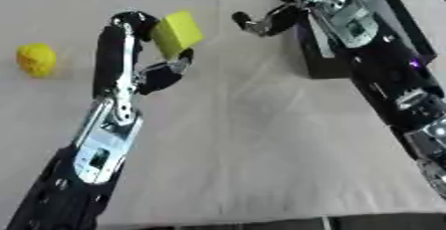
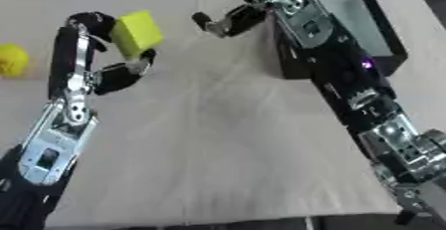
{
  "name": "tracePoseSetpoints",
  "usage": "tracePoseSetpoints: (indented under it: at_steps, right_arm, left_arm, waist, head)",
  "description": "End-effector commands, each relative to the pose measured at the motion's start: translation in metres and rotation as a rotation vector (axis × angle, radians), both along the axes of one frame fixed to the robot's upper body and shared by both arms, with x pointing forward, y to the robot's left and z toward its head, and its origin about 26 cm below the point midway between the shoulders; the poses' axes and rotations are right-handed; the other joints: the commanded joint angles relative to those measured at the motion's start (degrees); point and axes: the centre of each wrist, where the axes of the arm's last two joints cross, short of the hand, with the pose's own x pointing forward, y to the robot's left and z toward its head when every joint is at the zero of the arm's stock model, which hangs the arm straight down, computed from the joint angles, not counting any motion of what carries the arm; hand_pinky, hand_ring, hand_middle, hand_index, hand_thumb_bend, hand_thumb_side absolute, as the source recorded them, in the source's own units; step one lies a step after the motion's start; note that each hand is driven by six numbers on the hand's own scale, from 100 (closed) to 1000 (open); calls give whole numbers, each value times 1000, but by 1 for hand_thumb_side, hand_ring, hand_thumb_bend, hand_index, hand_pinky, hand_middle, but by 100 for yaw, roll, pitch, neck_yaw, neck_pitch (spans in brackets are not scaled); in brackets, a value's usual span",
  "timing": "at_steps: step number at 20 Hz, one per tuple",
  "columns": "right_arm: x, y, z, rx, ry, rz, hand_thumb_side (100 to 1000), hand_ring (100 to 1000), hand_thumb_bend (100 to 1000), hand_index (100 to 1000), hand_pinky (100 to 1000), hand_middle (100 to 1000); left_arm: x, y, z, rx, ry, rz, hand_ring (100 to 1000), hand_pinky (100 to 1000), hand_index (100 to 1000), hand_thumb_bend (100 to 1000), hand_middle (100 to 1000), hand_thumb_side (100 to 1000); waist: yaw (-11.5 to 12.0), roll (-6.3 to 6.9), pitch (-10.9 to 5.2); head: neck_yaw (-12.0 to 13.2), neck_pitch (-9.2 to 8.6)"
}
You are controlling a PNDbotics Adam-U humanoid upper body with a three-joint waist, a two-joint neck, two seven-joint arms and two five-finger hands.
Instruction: Pick up the objects with one hand, pass them to the other hand, and then place them into the box on the other side of the table.
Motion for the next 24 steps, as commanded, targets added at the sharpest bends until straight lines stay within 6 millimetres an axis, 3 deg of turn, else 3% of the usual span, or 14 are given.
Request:
tracePoseSetpoints:
  at_steps: [1,13,19,24]
  right_arm:
    - [-4,5,15,-264,-196,239,119,1000,100,982,1000,1000]
    - [-7,25,7,-324,-260,322,156,1000,100,987,1000,1000]
    - [-8,29,8,-379,-287,341,233,1000,117,987,1000,1000]
    - [-10,30,7,-393,-287,342,229,1000,111,992,1000,1000]
  left_arm:
    - [1,-4,8,-28,-9,-13,527,499,394,100,460,100]
    - [0,-9,4,-63,0,-28,519,487,382,100,450,100]
    - [0,-12,2,-56,-21,-27,516,485,376,100,447,100]
    - [-2,-16,3,-60,-29,-46,510,478,373,100,441,100]
  waist:
    - [4,-4,-104]
    - [-16,-32,-78]
    - [-63,-64,-99]
    - [-90,-79,-106]
  head:
    - [-20,-89]
    - [11,-61]
    - [67,-2]
    - [63,10]
